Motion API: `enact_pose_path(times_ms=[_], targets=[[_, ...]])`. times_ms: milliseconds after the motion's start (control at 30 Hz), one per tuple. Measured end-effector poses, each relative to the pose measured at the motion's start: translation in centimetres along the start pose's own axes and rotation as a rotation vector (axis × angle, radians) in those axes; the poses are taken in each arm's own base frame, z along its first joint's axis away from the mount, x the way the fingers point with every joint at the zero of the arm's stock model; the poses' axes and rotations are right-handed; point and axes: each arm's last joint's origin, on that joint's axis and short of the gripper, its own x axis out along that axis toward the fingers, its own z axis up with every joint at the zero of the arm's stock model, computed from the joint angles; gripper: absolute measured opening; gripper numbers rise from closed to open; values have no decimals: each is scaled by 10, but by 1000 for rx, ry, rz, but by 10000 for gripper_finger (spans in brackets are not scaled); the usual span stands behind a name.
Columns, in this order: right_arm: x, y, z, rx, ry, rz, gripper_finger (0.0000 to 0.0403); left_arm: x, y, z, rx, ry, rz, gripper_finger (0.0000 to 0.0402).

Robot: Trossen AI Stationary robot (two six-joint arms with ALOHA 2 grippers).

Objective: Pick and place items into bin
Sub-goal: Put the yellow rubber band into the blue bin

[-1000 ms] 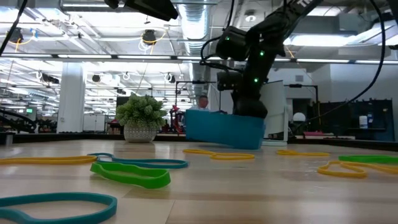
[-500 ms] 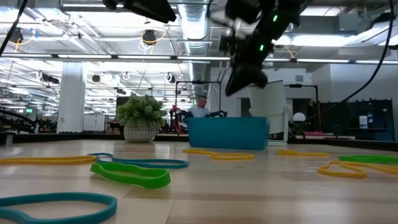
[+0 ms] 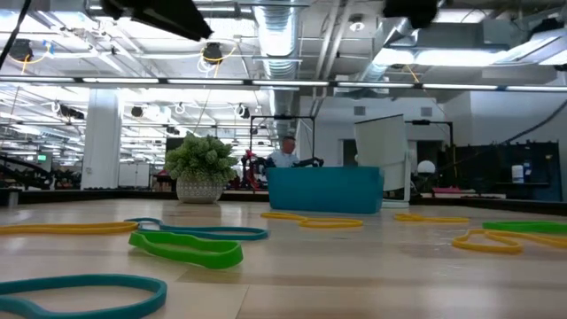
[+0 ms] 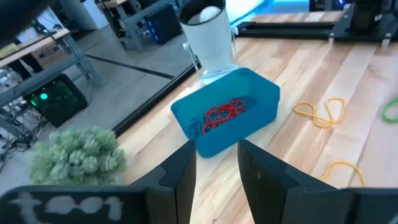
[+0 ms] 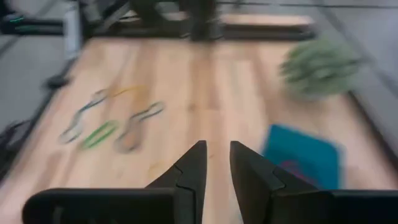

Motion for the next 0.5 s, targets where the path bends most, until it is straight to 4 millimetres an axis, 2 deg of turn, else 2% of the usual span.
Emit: enact_pose_path(times_ms=[133, 267, 400, 500], targets=[[-3, 25, -50, 24, -17, 109, 66, -12, 3, -6, -34, -29, 10, 109], [4, 43, -89, 71, -111, 197, 66, -14, 1, -11, -43, 87, -65, 109], [7, 54, -110, 135, -116, 226, 66, -13, -2, -14, -40, 228, -148, 109], [10, 61, -120, 174, -57, 186, 66, -13, -2, -14, 2, 249, -169, 109]])
